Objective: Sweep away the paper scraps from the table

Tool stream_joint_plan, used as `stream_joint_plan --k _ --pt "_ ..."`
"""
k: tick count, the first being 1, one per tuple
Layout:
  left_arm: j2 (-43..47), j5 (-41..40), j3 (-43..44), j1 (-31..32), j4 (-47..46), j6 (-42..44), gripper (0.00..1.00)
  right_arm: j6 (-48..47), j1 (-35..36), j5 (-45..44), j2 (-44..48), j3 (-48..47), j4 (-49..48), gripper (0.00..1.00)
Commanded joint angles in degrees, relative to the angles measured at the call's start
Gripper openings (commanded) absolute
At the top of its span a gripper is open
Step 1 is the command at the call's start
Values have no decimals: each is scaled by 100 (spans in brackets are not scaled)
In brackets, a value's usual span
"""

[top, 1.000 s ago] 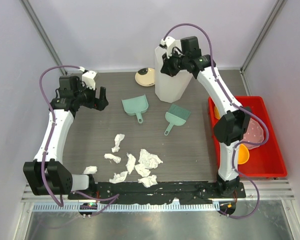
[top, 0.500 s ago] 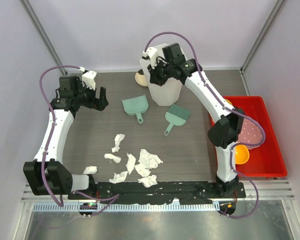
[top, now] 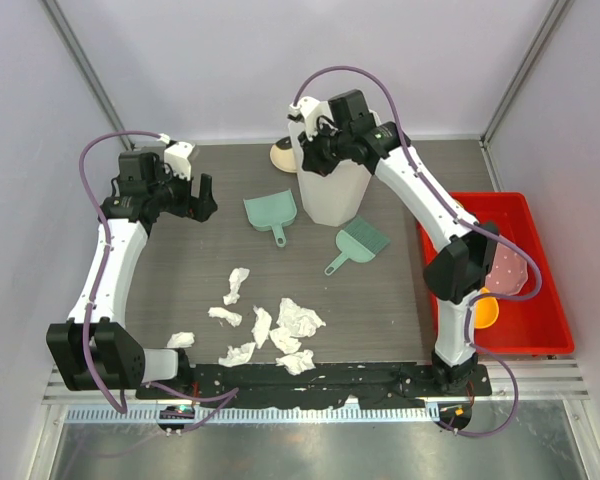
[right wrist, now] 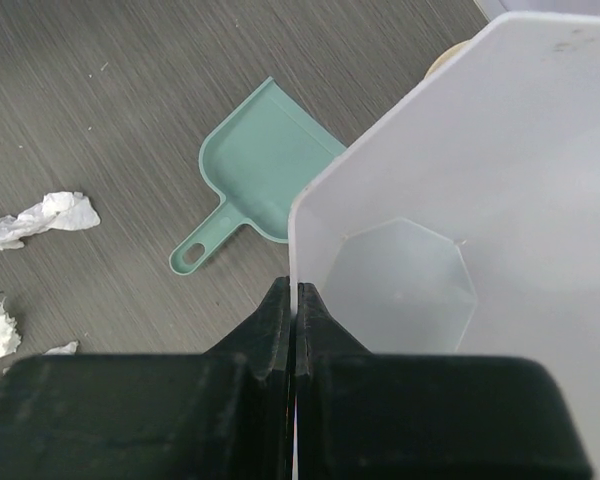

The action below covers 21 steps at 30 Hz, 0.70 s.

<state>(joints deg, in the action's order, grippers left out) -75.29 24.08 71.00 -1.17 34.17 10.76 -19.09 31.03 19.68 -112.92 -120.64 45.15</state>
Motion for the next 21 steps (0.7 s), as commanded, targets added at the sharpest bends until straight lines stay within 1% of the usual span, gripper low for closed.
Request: stream_joint_plan --k 1,2,3,4,5,6,7,11,15,16,17,18,19,20,21 --pt "155 141 28 3 -60 -22 91 230 53 168 -387 -319 372 1" --pt "163 141 28 11 -60 4 91 230 53 159 -432 -398 416 4" --pt "172 133 19 11 -51 13 91 239 53 80 -458 -425 434 13" --pt "181 132 10 11 -42 22 91 257 61 -7 -476 -425 451 39" --pt "172 124 10 20 -16 48 91 257 70 -87 -476 -425 486 53" --pt "172 124 10 3 -16 49 91 213 96 -148 -450 -417 495 61" --pt "163 124 19 11 1 49 91 213 105 -184 -415 -390 504 75" --pt "120 141 63 11 45 -65 91 239 114 -245 -29 -119 93 82" --pt "76 -25 177 12 116 -539 91 336 140 -666 402 -240 -199 86" --pt "75 -113 212 46 133 -871 90 397 141 -754 455 -302 -243 87" --pt "15 -209 221 64 186 -1005 88 450 141 -999 525 -389 -382 88" --pt "-21 -428 247 230 256 -1050 80 494 141 -1141 656 -408 -479 89" --pt "-91 -534 308 457 352 -1389 76 590 141 -1307 736 -408 -593 90" --pt "-222 -640 344 573 545 -1515 73 721 141 -1631 798 -416 -786 90" --pt "-319 -754 396 713 634 -1664 70 792 141 -1739 842 -417 -858 90"
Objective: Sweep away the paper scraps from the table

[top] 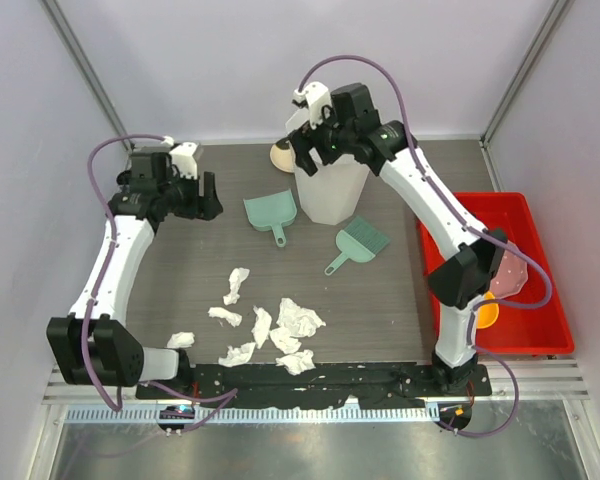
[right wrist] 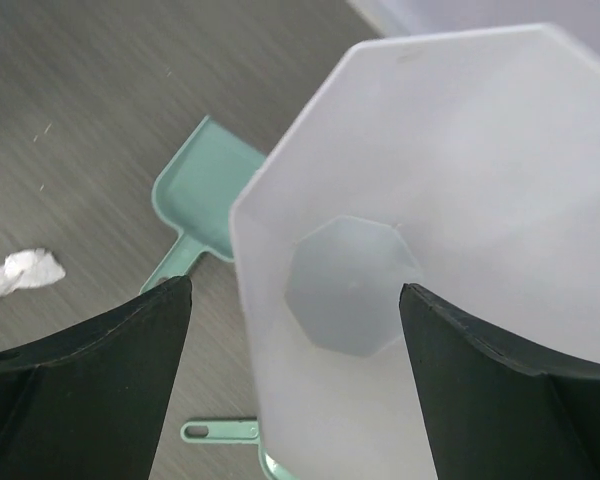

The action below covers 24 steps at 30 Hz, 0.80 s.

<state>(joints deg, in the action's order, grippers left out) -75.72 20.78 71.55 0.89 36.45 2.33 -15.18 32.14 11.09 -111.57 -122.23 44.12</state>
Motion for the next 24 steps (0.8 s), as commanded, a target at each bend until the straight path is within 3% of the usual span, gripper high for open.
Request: stream_joint_plan --k 1,5,10,16,24 --pt "-355 -460 351 744 485 -952 70 454 20 -1011 802 -248 -808 91" --pt "-759 -759 307 1343 609 -1759 75 831 29 -1557 1049 -73 -896 91" --pt "-1295 -1311 228 1966 189 -2736 100 1359 29 -2162 1637 1039 -1089 91" --pt "-2251 -1963 807 2670 29 -3265 100 1737 20 -2849 2578 2500 -1626 93" --pt "-3501 -2332 1615 2750 284 -3432 100 1843 12 -3113 3501 3811 -1898 94"
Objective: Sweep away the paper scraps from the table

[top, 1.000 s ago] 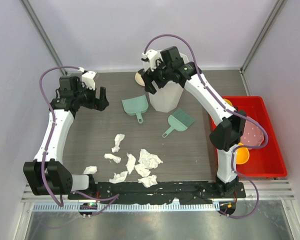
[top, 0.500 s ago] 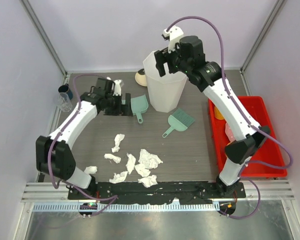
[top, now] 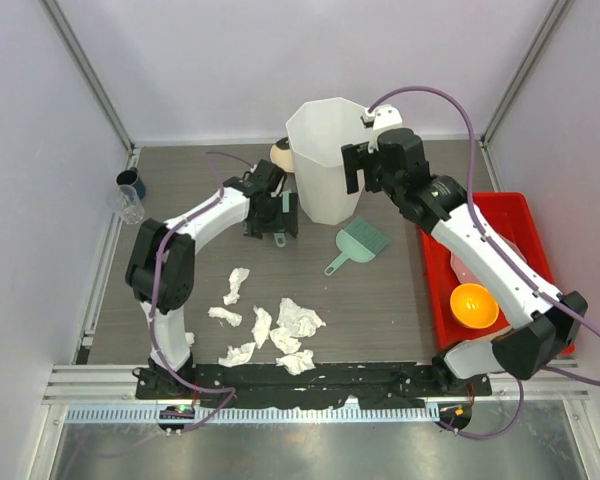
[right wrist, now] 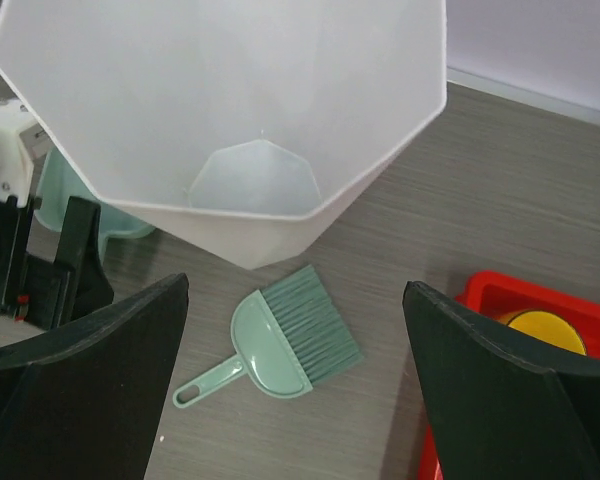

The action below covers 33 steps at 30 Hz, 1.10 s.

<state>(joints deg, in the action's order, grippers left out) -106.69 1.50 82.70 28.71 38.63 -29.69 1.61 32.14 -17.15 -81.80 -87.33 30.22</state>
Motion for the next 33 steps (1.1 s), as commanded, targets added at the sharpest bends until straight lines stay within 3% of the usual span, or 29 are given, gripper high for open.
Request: stream_joint_plan --k 1,6,9,19,26,33 --pt "-474 -448 554 -6 109 -239 100 182 12 -289 612 487 -517 94" --pt "-817 -616 809 29 65 -309 99 243 12 -158 788 857 -561 94" --pt "-1001 -554 923 29 179 -362 93 261 12 -122 867 998 -613 93" --pt "-1169 -624 959 38 364 -230 49 226 12 -52 1096 1201 -736 93" --pt "-574 -712 732 -172 549 279 6 305 20 246 1210 1175 -596 93" --pt "490 -167 -183 -1112 864 1948 0 305 20 1159 1377 1183 -332 93"
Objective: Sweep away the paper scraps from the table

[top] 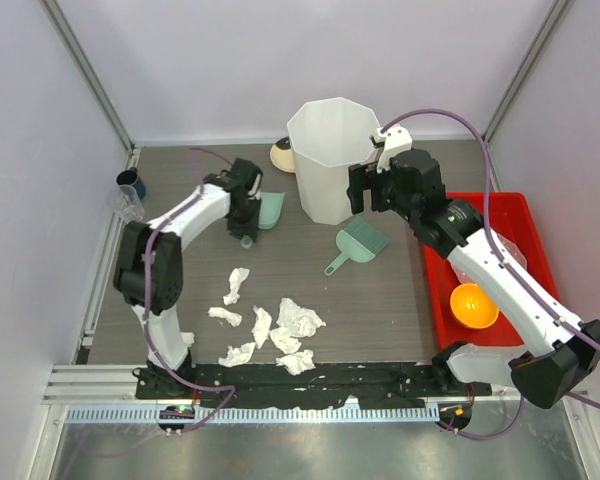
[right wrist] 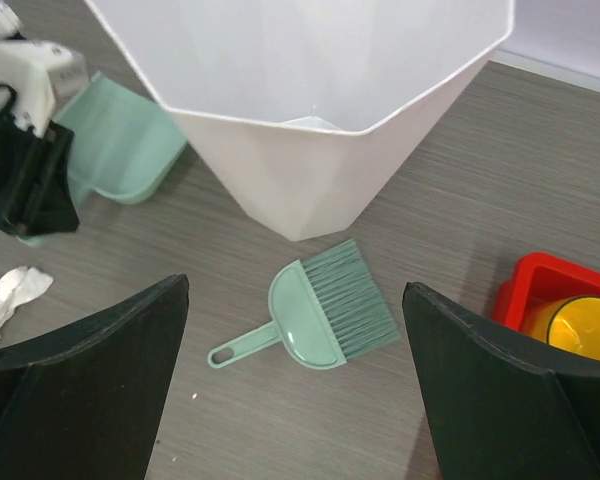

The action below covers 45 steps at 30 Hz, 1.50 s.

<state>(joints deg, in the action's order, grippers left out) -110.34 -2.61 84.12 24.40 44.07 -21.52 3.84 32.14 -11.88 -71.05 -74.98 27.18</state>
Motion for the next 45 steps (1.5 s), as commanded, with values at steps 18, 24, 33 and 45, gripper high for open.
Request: stream_joint_plan --k 18,24,33,45 --pt "682 672 -221 -2631 1558 6290 0 12 20 1065 398 194 -248 93" --pt "566 1026 -615 -2836 1482 7047 14 -23 20 1074 504 317 -274 93" --pt "856 1105 -519 -2915 928 6538 74 21 20 1065 521 352 -231 93" --pt "1955 1008 245 -580 1104 5001 100 222 -23 -620 750 440 -239 96"
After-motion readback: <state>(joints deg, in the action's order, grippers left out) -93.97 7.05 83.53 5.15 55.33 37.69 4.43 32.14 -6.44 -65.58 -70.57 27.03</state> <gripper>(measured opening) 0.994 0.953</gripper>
